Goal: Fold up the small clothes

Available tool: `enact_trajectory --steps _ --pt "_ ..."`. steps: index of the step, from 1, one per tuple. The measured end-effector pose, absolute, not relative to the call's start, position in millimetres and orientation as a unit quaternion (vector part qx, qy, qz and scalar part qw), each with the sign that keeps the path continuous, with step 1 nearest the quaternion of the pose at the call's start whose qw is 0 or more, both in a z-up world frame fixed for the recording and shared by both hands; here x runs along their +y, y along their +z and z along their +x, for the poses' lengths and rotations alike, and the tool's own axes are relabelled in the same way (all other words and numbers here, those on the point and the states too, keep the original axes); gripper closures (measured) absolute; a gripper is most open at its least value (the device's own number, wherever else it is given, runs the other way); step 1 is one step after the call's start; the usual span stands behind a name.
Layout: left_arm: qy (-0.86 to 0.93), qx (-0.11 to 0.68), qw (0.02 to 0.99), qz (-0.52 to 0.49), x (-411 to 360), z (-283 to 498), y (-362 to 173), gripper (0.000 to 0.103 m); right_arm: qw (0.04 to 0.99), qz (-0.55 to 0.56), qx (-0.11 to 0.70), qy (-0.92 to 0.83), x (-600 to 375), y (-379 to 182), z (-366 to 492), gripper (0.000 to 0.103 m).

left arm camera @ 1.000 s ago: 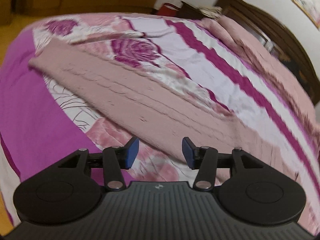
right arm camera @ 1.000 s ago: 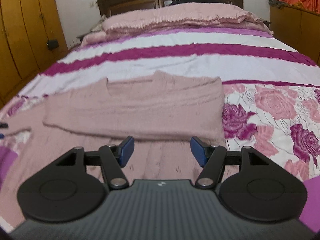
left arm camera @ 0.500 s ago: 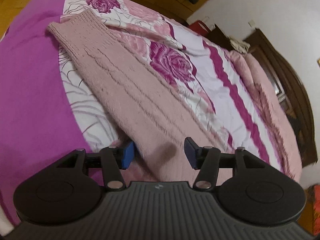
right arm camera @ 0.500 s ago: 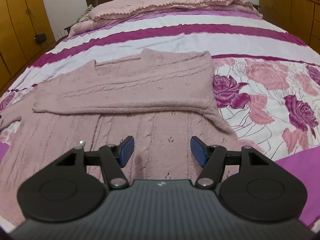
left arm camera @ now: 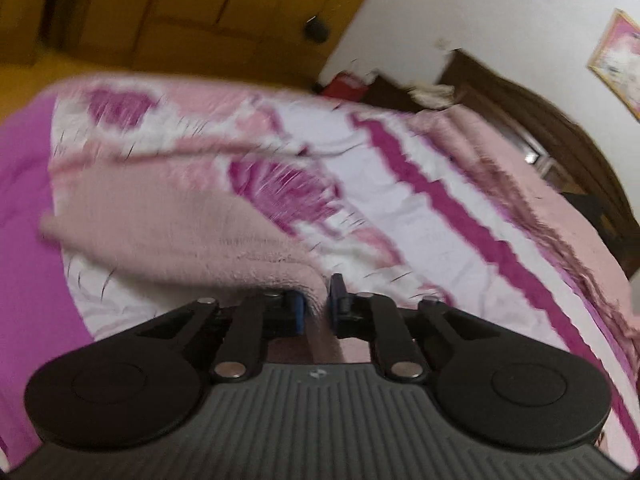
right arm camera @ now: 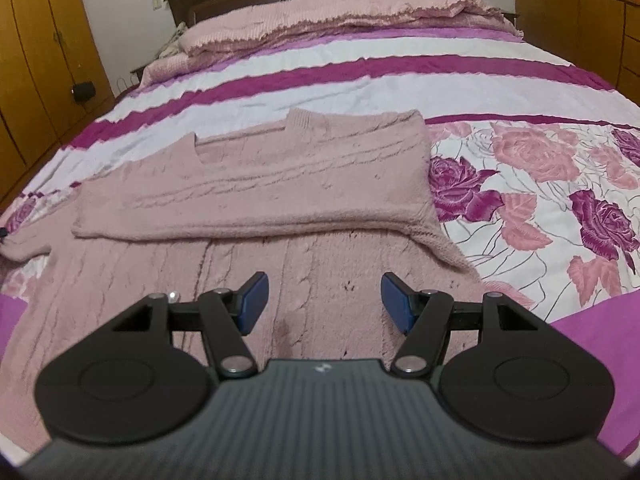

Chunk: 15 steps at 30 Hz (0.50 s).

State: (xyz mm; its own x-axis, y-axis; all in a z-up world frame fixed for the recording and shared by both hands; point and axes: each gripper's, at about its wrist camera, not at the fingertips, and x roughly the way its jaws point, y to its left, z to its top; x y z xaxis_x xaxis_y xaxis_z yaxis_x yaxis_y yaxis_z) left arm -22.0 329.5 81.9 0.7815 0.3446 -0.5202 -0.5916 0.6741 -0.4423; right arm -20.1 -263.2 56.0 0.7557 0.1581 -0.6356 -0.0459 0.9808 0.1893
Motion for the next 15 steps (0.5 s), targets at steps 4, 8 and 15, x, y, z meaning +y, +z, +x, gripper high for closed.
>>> enact_trajectory --steps 4,8,15 --pt "0.222 0.165 0.913 -0.299 310 -27 116 0.092 0.936 0.092 0.334 0.054 -267 59 -22 0.039" --pt "0.173 0.129 0.933 -0.286 281 -26 154 0.092 0.938 0.099 0.328 0.052 -271 61 -24 0.039" --pt "0.078 0.102 0.956 -0.263 208 -3 202 0.092 0.939 0.115 0.321 0.05 -281 60 -27 0.039"
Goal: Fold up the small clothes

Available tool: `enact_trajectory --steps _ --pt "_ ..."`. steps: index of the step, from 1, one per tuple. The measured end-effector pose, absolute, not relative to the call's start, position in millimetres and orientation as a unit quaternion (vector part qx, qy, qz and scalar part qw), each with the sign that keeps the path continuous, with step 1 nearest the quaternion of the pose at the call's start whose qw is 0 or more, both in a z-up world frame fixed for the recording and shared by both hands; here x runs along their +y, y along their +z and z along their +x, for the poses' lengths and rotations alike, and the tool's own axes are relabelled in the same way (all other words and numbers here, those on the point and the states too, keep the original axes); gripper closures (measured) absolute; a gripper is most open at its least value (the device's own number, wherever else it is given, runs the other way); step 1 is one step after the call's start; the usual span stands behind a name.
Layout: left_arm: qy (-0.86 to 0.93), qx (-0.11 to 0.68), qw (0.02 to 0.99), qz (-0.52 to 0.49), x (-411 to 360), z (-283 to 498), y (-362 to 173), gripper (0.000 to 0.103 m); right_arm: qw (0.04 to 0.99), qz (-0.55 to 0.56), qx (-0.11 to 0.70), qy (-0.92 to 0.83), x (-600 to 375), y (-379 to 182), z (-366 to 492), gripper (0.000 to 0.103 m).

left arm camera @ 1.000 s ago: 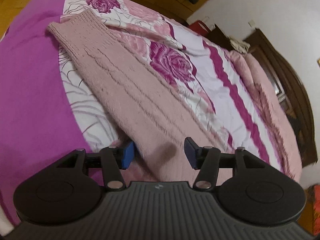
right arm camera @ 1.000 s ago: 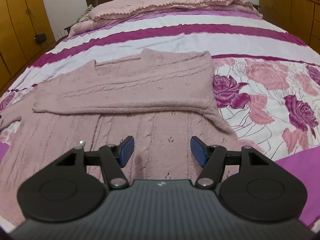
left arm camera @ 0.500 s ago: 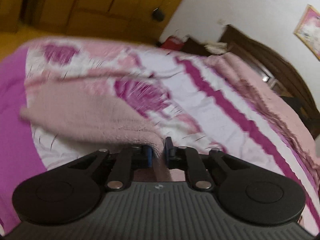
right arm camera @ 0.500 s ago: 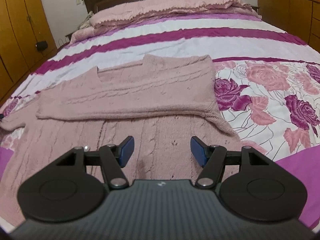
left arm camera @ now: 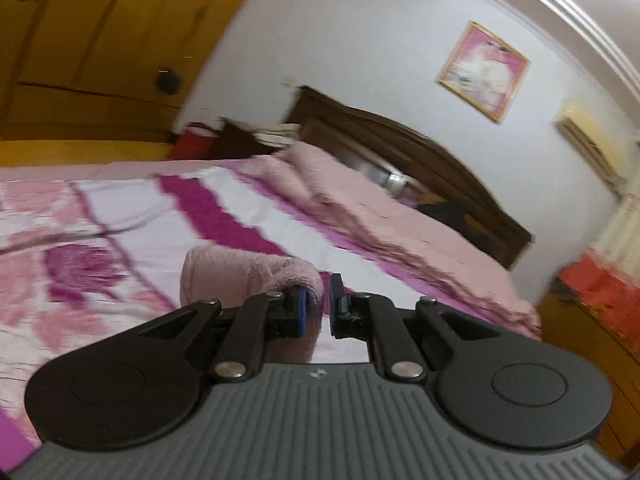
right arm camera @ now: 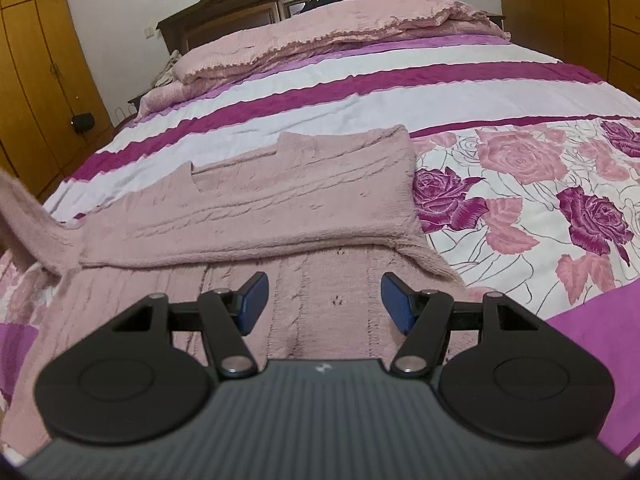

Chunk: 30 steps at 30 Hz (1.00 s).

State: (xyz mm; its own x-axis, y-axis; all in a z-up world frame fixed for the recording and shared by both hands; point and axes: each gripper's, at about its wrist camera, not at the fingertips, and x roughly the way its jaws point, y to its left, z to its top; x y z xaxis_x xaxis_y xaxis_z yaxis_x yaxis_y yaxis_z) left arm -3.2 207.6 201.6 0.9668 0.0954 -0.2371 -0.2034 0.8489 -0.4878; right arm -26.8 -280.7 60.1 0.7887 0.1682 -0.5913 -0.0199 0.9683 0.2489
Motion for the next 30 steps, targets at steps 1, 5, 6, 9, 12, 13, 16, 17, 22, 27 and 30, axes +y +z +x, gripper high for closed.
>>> enact_trajectory --steps 1,5,6,9,12,13,16,17,22,27,30 --pt "0.066 0.102 0.958 -0.26 196 2 205 0.092 0.939 0.117 0.32 0.05 -282 60 -27 0.039" --pt "0.019 0.115 0.961 -0.25 147 23 209 0.092 0.94 0.127 0.314 0.046 -291 59 -29 0.039" --pt "0.009 0.121 0.961 -0.249 135 28 208 0.092 0.94 0.129 0.313 0.044 -293 59 -30 0.039" --pt "-0.018 0.141 0.959 -0.245 100 43 201 0.092 0.94 0.137 0.311 0.04 -300 58 -32 0.039" --pt "-0.04 0.159 0.957 -0.239 70 56 189 0.092 0.939 0.145 0.309 0.035 -307 56 -33 0.039" --pt "-0.048 0.166 0.957 -0.234 58 59 185 0.092 0.939 0.148 0.309 0.034 -309 56 -33 0.039" --pt "-0.068 0.193 0.953 -0.225 30 66 165 0.092 0.937 0.156 0.311 0.033 -314 53 -33 0.039" --pt "-0.075 0.206 0.95 -0.221 21 69 156 0.092 0.936 0.158 0.312 0.033 -315 52 -32 0.039" --pt "-0.098 0.275 0.937 -0.189 -21 81 103 0.091 0.934 0.163 0.316 0.036 -317 47 -33 0.039" --pt "-0.117 0.35 0.917 -0.152 -47 89 54 0.09 0.933 0.165 0.319 0.035 -319 44 -33 0.039" --pt "-0.118 0.372 0.911 -0.132 -53 92 35 0.086 0.932 0.167 0.321 0.034 -320 43 -33 0.039"
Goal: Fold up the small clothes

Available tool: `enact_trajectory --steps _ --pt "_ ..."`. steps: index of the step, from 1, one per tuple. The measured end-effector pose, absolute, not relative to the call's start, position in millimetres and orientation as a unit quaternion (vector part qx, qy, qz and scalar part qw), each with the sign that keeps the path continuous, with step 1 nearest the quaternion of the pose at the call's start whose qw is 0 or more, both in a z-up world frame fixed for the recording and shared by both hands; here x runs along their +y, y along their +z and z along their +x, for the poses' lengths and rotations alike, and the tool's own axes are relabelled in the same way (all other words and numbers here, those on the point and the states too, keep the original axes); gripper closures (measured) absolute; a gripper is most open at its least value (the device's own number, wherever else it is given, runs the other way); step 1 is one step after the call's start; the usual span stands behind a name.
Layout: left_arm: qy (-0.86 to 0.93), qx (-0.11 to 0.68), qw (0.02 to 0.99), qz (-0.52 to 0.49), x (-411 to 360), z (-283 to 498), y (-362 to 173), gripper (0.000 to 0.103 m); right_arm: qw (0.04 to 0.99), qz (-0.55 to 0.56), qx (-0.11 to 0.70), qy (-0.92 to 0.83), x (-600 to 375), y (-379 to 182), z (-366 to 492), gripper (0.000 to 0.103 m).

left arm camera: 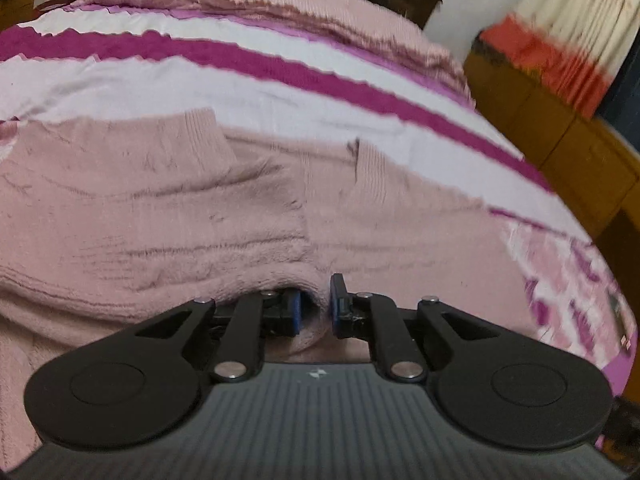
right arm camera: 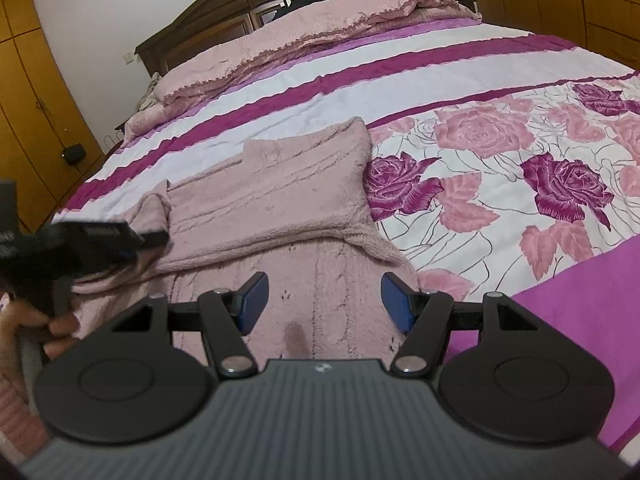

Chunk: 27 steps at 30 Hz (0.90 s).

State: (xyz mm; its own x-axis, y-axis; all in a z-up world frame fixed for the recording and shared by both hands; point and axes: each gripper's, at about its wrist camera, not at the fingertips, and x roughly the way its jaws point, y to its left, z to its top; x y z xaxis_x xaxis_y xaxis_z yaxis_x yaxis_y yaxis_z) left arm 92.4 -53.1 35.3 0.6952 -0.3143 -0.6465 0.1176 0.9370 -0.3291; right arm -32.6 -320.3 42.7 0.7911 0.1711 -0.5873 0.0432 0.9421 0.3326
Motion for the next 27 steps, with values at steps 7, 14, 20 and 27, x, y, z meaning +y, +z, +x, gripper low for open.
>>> enact_trajectory --steps 7,14,20,27 --pt "-0.128 0.39 0.904 -0.123 -47 83 51 0.051 0.933 0.16 0.318 0.044 -314 49 -31 0.039" --pt "-0.108 0.397 0.907 -0.085 -18 35 82 0.048 0.938 0.129 0.311 0.086 -287 68 -21 0.039" --pt "-0.029 0.414 0.908 -0.059 33 7 95 0.047 0.932 0.096 0.314 0.155 -239 86 -3 0.039" --pt "0.052 0.421 0.902 -0.077 98 -10 96 0.045 0.911 0.052 0.326 0.249 -152 90 32 0.039"
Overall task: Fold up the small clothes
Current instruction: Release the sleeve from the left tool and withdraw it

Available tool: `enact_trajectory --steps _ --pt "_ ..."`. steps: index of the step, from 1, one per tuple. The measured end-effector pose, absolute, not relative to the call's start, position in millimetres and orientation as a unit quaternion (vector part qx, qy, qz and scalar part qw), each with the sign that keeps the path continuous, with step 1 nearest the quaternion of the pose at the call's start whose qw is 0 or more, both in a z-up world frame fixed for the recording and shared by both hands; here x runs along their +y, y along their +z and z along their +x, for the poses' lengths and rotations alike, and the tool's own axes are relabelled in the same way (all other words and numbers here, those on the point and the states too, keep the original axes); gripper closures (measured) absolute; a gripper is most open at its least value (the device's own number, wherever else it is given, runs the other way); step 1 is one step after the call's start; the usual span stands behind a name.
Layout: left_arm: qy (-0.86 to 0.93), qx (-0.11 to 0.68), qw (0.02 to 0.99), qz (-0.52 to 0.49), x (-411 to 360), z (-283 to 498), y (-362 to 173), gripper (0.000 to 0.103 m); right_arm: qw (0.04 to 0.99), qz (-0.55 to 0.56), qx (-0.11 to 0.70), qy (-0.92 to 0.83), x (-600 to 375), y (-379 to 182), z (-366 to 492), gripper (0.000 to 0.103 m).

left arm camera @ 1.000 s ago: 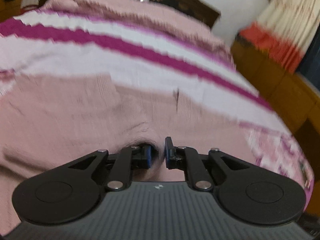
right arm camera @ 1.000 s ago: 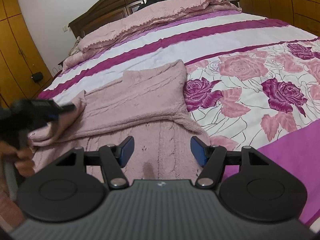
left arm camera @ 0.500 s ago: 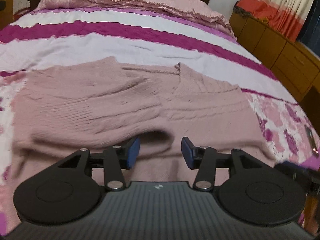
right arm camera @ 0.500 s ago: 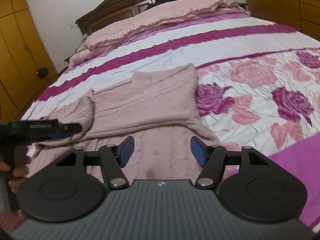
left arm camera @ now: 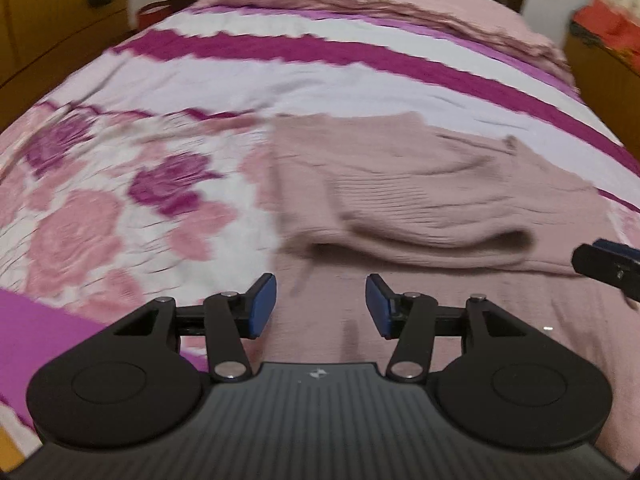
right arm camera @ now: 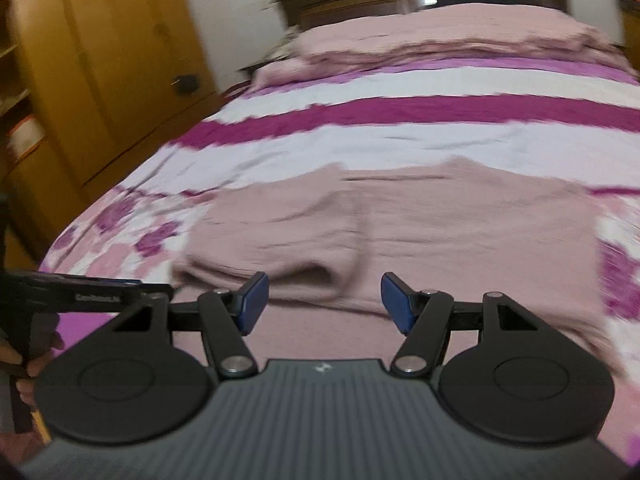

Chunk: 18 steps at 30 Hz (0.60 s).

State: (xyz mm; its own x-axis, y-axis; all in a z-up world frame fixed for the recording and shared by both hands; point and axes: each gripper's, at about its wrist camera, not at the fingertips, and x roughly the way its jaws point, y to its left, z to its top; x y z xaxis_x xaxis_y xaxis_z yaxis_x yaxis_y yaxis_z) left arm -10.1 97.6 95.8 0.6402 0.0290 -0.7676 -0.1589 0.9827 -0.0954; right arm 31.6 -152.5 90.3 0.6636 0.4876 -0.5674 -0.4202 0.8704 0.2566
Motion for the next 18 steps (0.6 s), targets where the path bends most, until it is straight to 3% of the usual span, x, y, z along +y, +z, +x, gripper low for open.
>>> enact_trajectory --steps 15,18 --pt "0.117 0.437 0.884 -0.118 150 -19 80 0.045 0.866 0.006 0.353 0.353 -42 68 80 0.039" --pt "0.116 0.437 0.884 -0.118 149 -19 79 0.045 0.866 -0.005 0.358 0.349 -35 62 84 0.059"
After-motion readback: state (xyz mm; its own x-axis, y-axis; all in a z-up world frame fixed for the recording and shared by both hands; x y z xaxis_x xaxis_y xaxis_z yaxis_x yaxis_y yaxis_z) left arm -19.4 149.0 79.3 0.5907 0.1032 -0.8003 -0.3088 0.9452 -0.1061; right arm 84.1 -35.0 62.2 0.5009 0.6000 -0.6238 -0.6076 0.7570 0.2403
